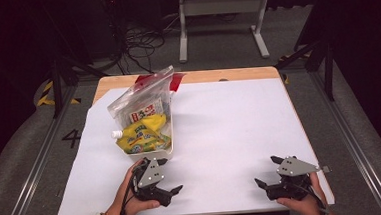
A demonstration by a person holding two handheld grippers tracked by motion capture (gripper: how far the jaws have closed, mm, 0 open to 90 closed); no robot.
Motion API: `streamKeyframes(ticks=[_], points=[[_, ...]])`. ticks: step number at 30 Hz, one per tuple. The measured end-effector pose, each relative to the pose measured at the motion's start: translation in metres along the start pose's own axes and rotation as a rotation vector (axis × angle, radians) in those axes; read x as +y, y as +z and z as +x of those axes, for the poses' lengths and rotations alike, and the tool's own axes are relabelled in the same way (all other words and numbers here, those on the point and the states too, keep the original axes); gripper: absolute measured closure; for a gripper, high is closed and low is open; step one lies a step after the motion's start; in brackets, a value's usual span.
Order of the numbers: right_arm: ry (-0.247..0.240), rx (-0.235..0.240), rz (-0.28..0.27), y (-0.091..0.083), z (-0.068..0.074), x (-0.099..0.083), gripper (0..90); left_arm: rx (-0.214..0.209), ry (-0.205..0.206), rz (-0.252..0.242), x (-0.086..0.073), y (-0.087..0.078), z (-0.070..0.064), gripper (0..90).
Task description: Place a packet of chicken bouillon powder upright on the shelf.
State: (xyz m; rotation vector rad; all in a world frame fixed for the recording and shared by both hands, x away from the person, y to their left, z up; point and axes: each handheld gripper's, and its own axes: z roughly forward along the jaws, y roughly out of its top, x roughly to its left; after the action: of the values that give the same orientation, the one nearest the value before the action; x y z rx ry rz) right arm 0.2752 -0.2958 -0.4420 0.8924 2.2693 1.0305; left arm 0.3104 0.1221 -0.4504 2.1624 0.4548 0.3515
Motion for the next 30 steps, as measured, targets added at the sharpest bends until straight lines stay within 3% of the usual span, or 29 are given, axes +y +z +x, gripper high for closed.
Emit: streamKeyframes(ticks=[11, 30], points=[[0.013, -0.014, -0.018, -0.0047, 0.0001, 0.0017, 11.7, -0.003, 0.002, -0.007, 0.0001, -0.0013, 0.0001, 7.8], [-0.001, 0.007, -0.002, -0.0004, 0.0031, 0.0014, 12.1, 0.007, 0.007, -0.005, 0.0015, -0.0010, 0.0020, 7.8]])
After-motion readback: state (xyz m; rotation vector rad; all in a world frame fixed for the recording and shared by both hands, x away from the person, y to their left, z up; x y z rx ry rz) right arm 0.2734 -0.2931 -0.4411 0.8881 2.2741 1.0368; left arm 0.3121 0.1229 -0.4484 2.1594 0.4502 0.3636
